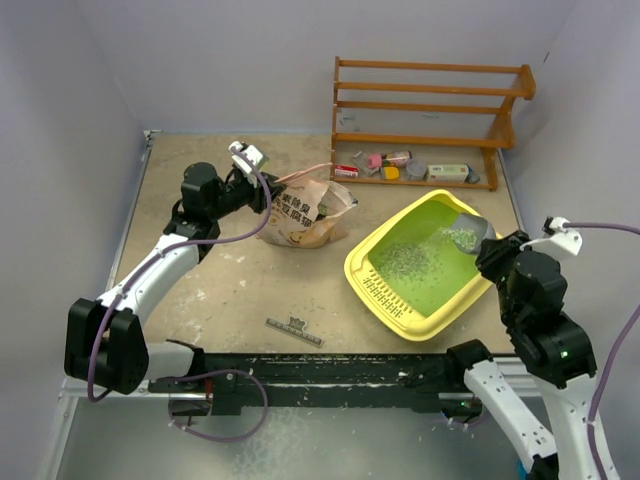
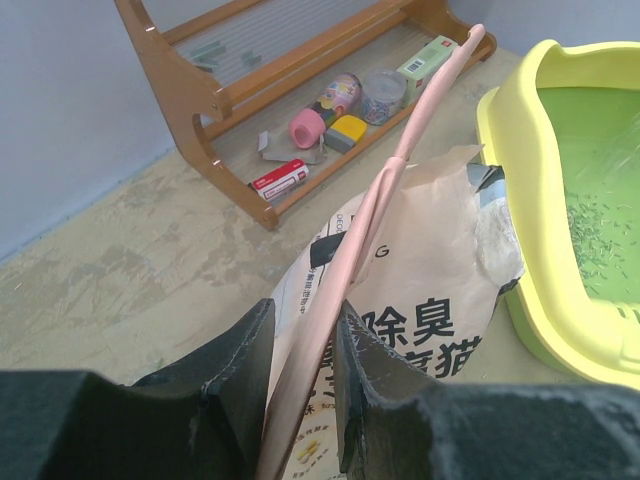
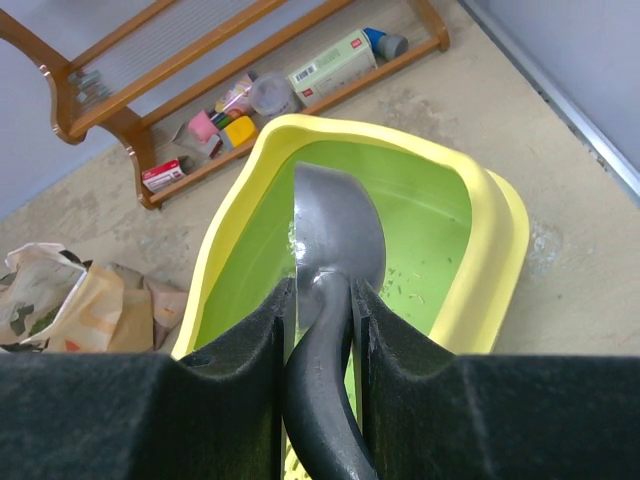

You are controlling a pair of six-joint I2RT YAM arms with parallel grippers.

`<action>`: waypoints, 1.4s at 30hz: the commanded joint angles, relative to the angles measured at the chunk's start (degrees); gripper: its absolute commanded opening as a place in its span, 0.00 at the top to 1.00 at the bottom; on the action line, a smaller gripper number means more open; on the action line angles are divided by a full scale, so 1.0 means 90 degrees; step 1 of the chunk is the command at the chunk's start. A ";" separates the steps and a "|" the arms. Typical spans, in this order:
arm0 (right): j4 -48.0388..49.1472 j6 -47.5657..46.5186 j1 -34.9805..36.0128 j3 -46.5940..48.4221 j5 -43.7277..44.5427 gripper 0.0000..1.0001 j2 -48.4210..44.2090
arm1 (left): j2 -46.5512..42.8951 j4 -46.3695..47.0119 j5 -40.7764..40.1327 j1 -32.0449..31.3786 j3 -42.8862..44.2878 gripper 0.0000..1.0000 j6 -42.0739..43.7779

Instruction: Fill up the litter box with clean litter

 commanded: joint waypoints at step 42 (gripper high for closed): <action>-0.0662 -0.2766 0.0041 0.2278 -0.0720 1.00 0.1892 | 0.0122 0.0261 0.0361 0.0020 0.0349 0.75 -0.0053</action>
